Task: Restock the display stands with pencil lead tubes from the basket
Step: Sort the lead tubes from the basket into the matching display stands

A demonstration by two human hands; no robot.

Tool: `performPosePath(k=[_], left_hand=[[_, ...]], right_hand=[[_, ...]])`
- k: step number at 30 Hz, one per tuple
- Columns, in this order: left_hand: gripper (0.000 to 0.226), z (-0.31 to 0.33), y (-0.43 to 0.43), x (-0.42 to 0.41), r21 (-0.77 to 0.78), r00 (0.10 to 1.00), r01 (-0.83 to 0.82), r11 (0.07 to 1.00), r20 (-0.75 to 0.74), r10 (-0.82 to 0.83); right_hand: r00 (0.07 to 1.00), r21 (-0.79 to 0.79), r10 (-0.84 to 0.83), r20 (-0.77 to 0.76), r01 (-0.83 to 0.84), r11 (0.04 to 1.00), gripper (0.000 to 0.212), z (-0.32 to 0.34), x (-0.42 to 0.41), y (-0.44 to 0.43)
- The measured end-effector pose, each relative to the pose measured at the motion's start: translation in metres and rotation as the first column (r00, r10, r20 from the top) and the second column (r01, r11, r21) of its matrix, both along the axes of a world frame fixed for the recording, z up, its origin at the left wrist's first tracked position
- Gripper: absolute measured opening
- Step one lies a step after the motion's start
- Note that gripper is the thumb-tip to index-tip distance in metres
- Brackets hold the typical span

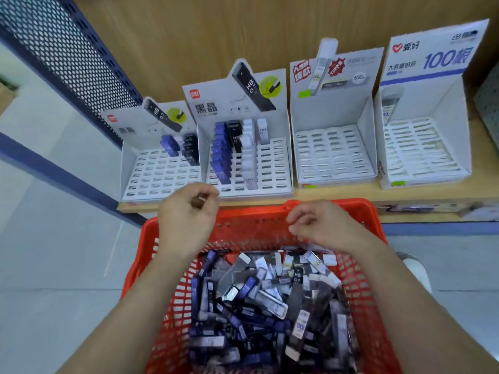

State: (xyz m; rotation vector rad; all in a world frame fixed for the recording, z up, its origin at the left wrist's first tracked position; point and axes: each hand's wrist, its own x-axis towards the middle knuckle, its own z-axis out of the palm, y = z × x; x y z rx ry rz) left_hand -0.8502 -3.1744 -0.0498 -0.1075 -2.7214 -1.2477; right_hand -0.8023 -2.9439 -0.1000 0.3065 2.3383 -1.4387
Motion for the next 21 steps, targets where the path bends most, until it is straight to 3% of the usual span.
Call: performPosePath(k=[4,7,9,11,14,19,21], left_hand=[[0.019,-0.092,-0.034,0.043,-0.322,0.919,0.232,0.918,0.381,-0.099],[0.032,-0.144,-0.046,0.075,-0.413,0.802,0.457,0.788,0.574,-0.165],[0.059,-0.17,-0.049,0.093,-0.392,0.734,0.539,0.746,0.653,-0.186],[0.084,-0.187,-0.049,0.106,-0.383,0.681,0.574,0.724,0.714,-0.162],[0.098,-0.197,-0.046,0.109,-0.412,0.659,0.587,0.697,0.743,-0.116],[0.089,-0.202,-0.04,0.103,-0.5,0.662,0.679,0.537,0.734,-0.154],[0.083,-0.207,-0.04,0.104,-0.465,0.64,0.696,0.548,0.747,-0.179]], right_hand=[[0.966,0.273,0.193,0.173,-0.235,0.933,0.027,-0.046,0.021,-0.013],[0.96,0.402,0.102,0.26,-0.204,0.892,0.056,-0.093,0.049,-0.024],[0.954,0.476,0.013,0.301,-0.162,0.864,0.08,-0.121,0.07,-0.027],[0.937,0.502,-0.033,0.349,-0.158,0.85,0.098,-0.144,0.085,-0.028],[0.929,0.468,-0.079,0.363,-0.108,0.877,0.111,-0.162,0.087,-0.029],[0.908,0.465,-0.06,0.415,-0.155,0.872,0.113,-0.167,0.078,-0.04],[0.918,0.445,-0.033,0.395,-0.16,0.881,0.103,-0.166,0.076,-0.045]])
